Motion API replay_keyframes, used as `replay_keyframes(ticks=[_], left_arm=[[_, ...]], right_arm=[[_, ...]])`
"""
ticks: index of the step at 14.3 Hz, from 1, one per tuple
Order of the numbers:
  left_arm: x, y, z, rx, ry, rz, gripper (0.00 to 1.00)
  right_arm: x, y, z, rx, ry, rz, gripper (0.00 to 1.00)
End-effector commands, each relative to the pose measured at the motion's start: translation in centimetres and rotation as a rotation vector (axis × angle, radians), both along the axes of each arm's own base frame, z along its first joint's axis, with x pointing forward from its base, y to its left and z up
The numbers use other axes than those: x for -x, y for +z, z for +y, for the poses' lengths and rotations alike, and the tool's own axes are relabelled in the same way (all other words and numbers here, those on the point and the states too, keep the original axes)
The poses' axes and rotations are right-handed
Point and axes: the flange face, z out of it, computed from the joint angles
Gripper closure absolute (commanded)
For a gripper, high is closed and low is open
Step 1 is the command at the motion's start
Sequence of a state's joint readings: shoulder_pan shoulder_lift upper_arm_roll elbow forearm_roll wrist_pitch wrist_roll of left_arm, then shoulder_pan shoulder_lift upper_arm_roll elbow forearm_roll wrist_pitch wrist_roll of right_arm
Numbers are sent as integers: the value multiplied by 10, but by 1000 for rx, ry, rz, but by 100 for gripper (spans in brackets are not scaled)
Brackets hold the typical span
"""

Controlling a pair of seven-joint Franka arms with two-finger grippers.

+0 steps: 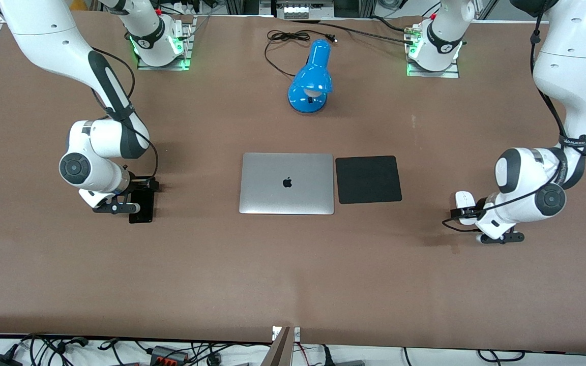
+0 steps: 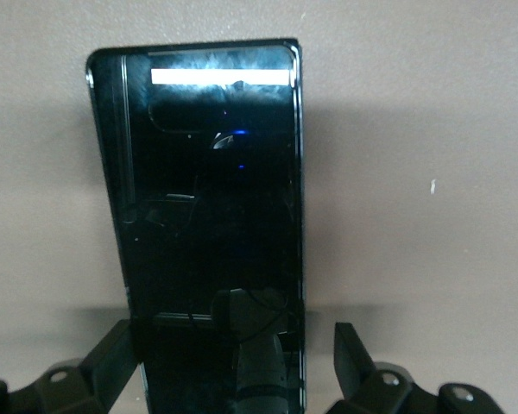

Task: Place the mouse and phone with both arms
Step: 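Grasp the black phone with the right gripper while the left gripper grasps the mouse, then lift the phone with the right gripper while the left gripper lifts the mouse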

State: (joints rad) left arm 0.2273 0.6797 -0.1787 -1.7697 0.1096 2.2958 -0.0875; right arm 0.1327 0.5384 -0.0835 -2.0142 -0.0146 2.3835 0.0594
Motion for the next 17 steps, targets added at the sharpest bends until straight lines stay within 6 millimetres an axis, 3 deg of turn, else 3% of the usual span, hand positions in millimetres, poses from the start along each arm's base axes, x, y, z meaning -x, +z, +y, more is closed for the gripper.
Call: replay_keyframes(ticks=[1,2,3,4,5,8,9,10,12,14,16,17], left_arm=[[6,9,0,-11,-26,-14,17],[6,10,0,-11,-25,-6,37],[7,10,0,-12,-25,-5,52],[6,12,1,-12,-25,-8,61],[5,14,1,-13,-25,-9,62],[6,41,-6,-19,-39,27,62],[7,54,-9,-23,-46,32,62],[7,68,-13,-28,-52,35,62],[10,103,-31,-24,-78,42,62],[13,152,-58,-22,-116,15,62],[11,196,-91,-17,-155,-34,62],[11,208,-102,-13,-167,-36,62]], right_arm=[[2,-1,0,-5,-17,-10,0],[3,-2,0,-4,-18,-9,0],[2,0,1,-6,-20,-10,23],[2,0,0,-2,-47,-12,40],[1,1,-1,3,-81,-17,40],[-1,2,5,5,-91,-25,72],[-3,6,9,4,-82,-25,72],[-4,11,23,-5,-54,-25,72],[-3,24,74,-44,-38,2,72],[1,38,143,-82,-98,-6,72],[10,40,176,-81,-132,-5,72],[18,39,196,-77,-122,0,72]])
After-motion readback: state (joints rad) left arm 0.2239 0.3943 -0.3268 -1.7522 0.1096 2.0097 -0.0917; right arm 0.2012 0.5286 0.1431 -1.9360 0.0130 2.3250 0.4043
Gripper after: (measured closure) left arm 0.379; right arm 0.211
